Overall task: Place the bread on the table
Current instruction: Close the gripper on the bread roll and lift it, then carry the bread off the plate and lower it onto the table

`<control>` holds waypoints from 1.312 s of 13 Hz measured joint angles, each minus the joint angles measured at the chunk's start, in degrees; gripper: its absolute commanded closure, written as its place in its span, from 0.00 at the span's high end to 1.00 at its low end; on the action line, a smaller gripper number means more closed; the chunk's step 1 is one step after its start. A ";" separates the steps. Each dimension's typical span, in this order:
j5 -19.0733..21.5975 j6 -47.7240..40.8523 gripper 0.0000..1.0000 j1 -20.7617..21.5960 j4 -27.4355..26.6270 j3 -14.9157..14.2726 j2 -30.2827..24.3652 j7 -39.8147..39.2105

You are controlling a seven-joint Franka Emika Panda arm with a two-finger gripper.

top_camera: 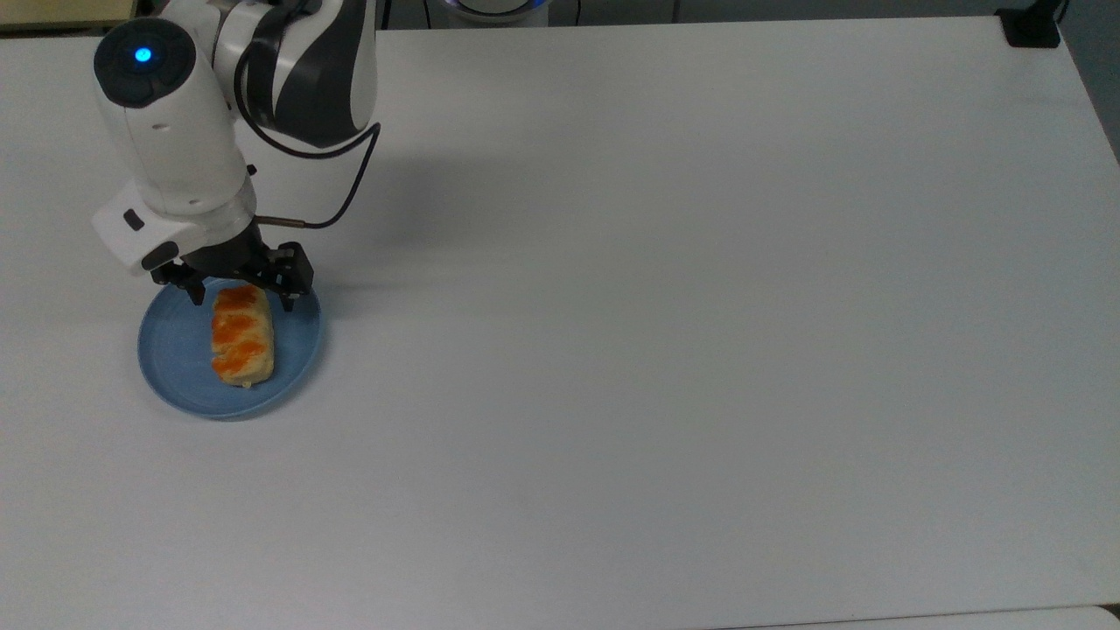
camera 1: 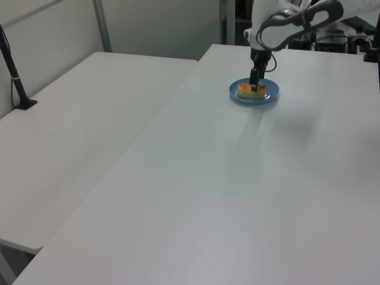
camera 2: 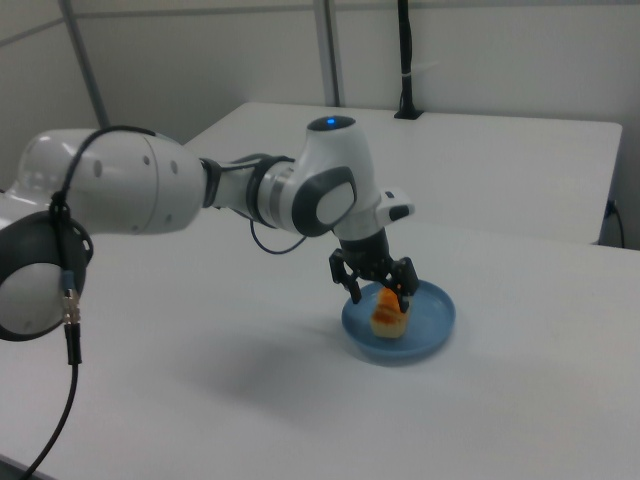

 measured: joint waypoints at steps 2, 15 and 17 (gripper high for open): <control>-0.04 2.60 1.00 -0.51 0.31 0.00 1.89 -0.03; -0.03 5.05 0.47 -0.81 3.68 0.16 3.01 -0.04; 0.00 2.40 0.47 -0.58 4.08 0.76 1.22 0.12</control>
